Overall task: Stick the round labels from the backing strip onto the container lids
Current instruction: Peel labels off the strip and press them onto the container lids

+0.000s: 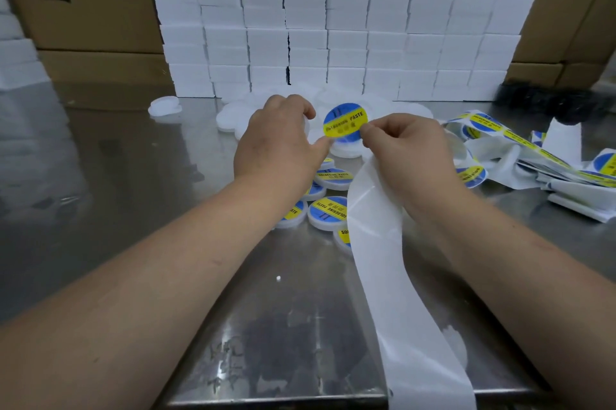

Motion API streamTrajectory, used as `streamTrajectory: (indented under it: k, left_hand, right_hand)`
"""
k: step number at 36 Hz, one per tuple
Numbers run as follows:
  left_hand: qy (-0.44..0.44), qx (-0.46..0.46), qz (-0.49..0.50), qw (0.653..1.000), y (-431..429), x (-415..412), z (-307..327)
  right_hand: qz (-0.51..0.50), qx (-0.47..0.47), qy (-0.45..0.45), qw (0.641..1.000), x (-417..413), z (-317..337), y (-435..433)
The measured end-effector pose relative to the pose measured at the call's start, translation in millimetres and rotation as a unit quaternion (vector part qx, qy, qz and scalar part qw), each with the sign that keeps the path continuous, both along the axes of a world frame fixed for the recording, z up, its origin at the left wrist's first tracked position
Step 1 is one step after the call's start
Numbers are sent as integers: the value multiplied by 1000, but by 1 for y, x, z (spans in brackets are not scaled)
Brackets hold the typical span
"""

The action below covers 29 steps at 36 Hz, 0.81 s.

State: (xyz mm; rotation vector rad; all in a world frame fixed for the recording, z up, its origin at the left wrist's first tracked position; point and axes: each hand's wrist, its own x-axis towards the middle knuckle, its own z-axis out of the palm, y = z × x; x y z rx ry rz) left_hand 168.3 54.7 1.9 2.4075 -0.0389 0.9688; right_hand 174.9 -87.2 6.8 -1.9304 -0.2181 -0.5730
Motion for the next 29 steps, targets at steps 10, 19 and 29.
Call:
streamTrajectory:
  k: [10, 19, 29]
  left_hand:
    - [24, -343, -131, 930, 1, 3, 9]
    - [94, -553, -248, 790, 0, 0, 14]
    - [189, -626, -341, 676, -1, -1, 16]
  right_hand:
    - [20, 70, -6, 997, -3, 6, -3]
    - [109, 64, 9, 992, -13, 8, 3]
    - [162, 66, 21, 984, -16, 7, 5]
